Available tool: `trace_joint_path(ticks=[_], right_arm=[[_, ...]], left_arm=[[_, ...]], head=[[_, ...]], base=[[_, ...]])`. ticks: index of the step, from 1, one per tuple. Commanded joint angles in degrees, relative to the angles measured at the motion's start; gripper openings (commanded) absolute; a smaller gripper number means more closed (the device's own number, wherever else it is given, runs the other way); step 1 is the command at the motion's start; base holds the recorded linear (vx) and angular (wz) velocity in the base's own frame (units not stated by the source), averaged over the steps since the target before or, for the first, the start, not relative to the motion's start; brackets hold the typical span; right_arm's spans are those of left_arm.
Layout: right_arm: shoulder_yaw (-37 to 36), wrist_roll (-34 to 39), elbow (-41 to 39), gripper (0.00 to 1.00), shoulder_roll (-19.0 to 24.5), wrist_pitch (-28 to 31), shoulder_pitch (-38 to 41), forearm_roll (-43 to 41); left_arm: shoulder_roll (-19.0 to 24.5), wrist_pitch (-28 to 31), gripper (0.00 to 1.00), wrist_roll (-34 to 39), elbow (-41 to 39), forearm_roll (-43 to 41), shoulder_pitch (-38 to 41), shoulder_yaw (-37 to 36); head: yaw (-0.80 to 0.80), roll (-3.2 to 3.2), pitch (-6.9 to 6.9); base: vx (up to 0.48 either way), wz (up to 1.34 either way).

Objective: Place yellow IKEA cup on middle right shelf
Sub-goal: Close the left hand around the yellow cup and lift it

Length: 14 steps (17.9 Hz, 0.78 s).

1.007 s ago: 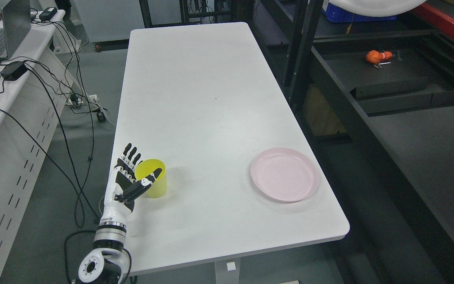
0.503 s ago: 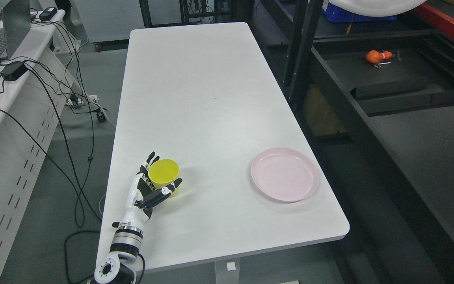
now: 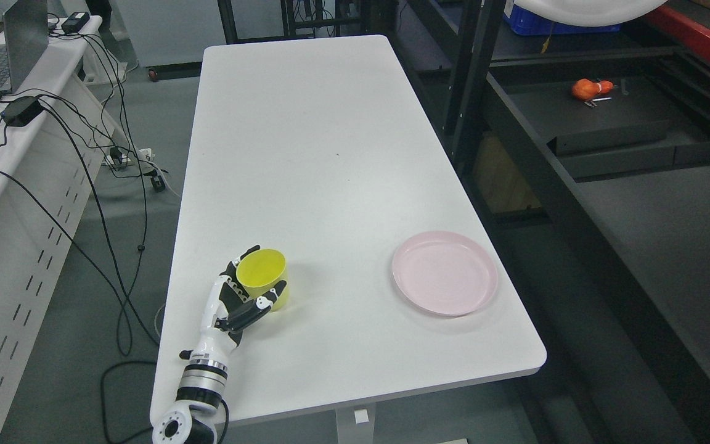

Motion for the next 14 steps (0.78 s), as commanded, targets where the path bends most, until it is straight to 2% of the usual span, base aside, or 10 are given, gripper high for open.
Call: trace_joint_path(ticks=[1, 8, 14], right_arm=[[1.0, 0.0, 0.0, 0.99, -1.0, 0.0, 0.8, -1.4], [1.0, 0.0, 0.0, 0.99, -1.0, 0.0, 0.8, -1.4], [1.0, 0.0, 0.0, 0.99, -1.0, 0.0, 0.8, -1.4]], left_arm=[[1.0, -3.3, 0.0, 0.0, -0.4, 0.6, 1.2, 3.0], [1.0, -3.2, 0.0, -0.1, -12.8, 0.7, 4.6, 7.8], [1.0, -3.1, 0.0, -1.1, -13.8, 3.7, 6.0, 7.3]], head=[[0.0, 0.0, 0.0], [0.0, 0.0, 0.0], [0.0, 0.0, 0.0]], base=[[0.0, 0.0], [0.0, 0.0], [0.0, 0.0]])
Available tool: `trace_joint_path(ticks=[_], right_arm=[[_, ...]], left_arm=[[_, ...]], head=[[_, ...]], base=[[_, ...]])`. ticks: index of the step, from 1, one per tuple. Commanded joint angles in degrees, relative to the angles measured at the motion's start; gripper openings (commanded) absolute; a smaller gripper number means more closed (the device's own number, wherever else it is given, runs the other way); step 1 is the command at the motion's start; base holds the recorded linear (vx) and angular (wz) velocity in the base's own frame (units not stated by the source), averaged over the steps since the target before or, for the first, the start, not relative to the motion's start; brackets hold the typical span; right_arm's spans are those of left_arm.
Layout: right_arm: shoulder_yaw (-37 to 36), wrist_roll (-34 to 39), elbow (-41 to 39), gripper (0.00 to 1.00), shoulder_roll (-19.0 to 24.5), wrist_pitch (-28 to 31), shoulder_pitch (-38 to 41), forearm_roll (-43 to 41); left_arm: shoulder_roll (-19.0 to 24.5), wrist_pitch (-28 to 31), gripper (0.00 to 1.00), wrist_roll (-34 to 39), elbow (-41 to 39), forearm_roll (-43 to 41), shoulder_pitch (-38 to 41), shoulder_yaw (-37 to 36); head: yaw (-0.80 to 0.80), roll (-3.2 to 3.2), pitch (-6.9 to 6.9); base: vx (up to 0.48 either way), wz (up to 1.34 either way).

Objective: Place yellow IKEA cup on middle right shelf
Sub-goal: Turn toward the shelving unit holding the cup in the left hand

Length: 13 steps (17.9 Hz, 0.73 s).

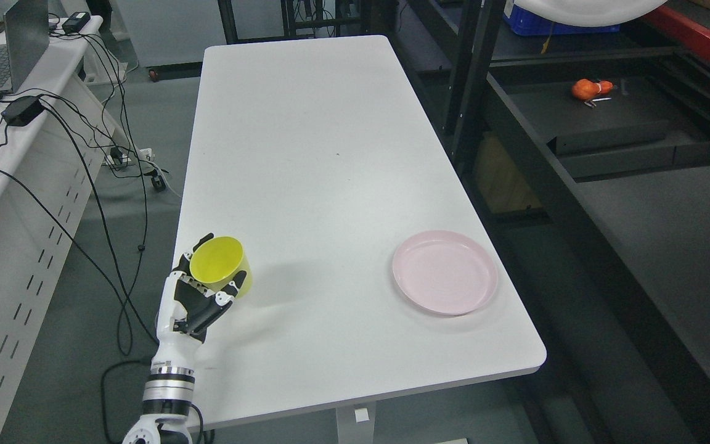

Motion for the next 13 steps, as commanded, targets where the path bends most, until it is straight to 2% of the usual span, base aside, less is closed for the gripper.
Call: trace_joint_path(ticks=[1, 6, 13], right_arm=[[1.0, 0.0, 0.0, 0.99, -1.0, 0.0, 0.8, -1.4], [1.0, 0.0, -0.1, 0.99, -1.0, 0.0, 0.8, -1.4], [1.0, 0.0, 0.0, 0.99, -1.0, 0.0, 0.8, -1.4]], left_arm=[[1.0, 0.4, 0.0, -1.3, -4.9, 3.0, 2.1, 2.0], [1.0, 0.6, 0.01, -1.5, -4.9, 4.3, 2.7, 0.6], [1.0, 1.0, 0.02, -1.5, -4.9, 4.3, 2.1, 0.4]], head=[[0.0, 0.0, 0.0], [0.0, 0.0, 0.0], [0.0, 0.0, 0.0]], base=[[0.0, 0.0], [-0.021, -0.02], [-0.148, -0.2]])
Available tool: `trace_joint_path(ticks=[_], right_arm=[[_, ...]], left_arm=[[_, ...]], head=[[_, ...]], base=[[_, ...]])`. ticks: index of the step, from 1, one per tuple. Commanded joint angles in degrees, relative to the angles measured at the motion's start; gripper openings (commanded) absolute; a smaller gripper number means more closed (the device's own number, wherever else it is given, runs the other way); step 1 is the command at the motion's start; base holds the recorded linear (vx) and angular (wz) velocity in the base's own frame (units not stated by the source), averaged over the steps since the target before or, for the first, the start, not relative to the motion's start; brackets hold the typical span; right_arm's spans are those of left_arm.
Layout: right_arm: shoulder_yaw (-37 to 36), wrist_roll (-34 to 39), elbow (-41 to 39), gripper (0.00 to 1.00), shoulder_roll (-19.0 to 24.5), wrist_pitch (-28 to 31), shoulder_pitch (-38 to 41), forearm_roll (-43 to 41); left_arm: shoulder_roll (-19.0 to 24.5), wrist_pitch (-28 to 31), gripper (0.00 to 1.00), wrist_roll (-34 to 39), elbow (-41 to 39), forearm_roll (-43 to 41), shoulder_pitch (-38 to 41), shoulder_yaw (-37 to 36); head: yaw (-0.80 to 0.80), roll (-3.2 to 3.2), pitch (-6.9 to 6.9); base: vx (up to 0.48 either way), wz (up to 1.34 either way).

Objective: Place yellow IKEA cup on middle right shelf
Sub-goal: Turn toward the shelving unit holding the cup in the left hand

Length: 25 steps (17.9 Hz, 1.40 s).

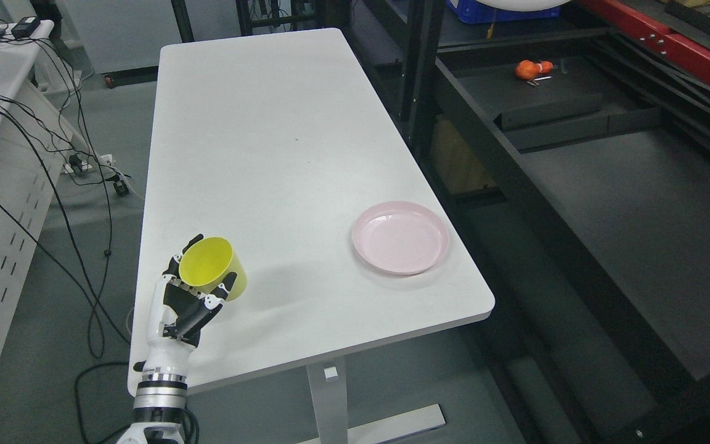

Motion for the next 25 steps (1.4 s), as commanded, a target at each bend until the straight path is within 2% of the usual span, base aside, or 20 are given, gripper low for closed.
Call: trace_joint_path(ticks=[1, 5, 11, 25], right_arm=[[1.0, 0.0, 0.0, 0.99, -1.0, 0.0, 0.8, -1.4], [1.0, 0.0, 0.0, 0.99, -1.0, 0.0, 0.8, -1.4], [1.0, 0.0, 0.0, 0.99, -1.0, 0.0, 0.8, -1.4], [1.0, 0.0, 0.0, 0.99, -1.0, 0.0, 0.8, -1.4]], left_arm=[[1.0, 0.7, 0.02, -0.1, -1.3, 0.4, -0.3, -0.2], [1.0, 1.5, 0.02, -0.1, -1.4, 0.4, -0.6, -0.4], [1.0, 2.2, 0.02, -0.1, -1.4, 0.3, -1.4, -5.2], [1.0, -1.3, 0.02, -0.2, -1.7, -1.3, -2.5, -18.5]], head=[[0.0, 0.0, 0.0], [0.0, 0.0, 0.0], [0.0, 0.0, 0.0], [0.0, 0.0, -0.02]], base=[[-0.191, -0.33], [-0.208, -0.35], [-0.219, -0.56], [-0.198, -0.99]])
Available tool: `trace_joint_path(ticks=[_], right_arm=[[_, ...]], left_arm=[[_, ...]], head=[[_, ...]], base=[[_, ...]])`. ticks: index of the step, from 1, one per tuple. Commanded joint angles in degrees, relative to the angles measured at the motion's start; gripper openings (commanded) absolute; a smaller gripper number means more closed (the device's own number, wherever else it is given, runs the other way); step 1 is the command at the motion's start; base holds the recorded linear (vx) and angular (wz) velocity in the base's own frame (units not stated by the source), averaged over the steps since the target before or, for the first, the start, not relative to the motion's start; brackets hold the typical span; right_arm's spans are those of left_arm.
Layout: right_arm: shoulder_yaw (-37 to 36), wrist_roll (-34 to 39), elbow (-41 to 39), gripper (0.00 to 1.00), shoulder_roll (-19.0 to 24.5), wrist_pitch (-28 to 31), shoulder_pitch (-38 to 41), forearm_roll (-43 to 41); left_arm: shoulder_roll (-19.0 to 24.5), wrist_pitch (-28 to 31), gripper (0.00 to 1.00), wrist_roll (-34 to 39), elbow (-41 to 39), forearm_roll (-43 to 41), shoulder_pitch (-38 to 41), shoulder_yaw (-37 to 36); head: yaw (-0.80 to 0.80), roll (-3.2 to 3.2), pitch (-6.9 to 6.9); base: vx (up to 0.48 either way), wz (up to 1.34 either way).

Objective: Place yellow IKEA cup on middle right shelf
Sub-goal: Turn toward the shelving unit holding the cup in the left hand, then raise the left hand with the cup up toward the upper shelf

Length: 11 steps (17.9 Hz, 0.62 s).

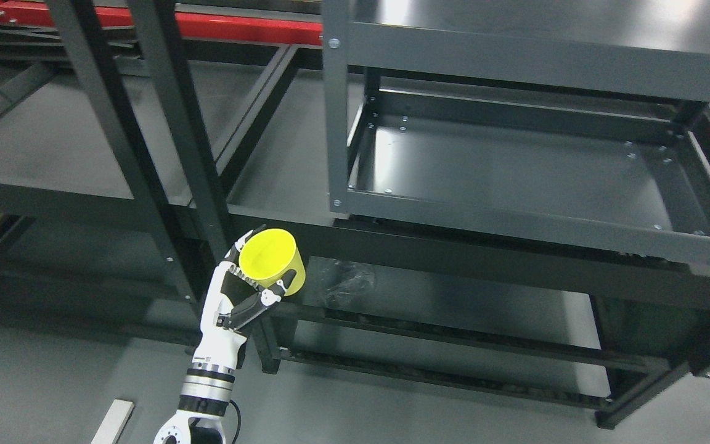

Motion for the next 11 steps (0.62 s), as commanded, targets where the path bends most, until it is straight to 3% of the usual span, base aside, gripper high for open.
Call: trace_joint_path(ticks=[1, 11], right_arm=[[1.0, -0.1, 0.0, 0.99, -1.0, 0.0, 0.8, -1.4], [1.0, -0.1, 0.0, 0.99, -1.0, 0.0, 0.8, -1.4]], left_arm=[[1.0, -1.3, 0.02, 0.0, -0.4, -1.3, -0.5, -8.3], [1.0, -2.4, 0.02, 0.0, -2.7, -2.4, -5.9, -12.5]], head=[[0.0, 0.0, 0.0], [0.0, 0.0, 0.0]], base=[[-0.073, -0.55], [-0.005, -0.37]])
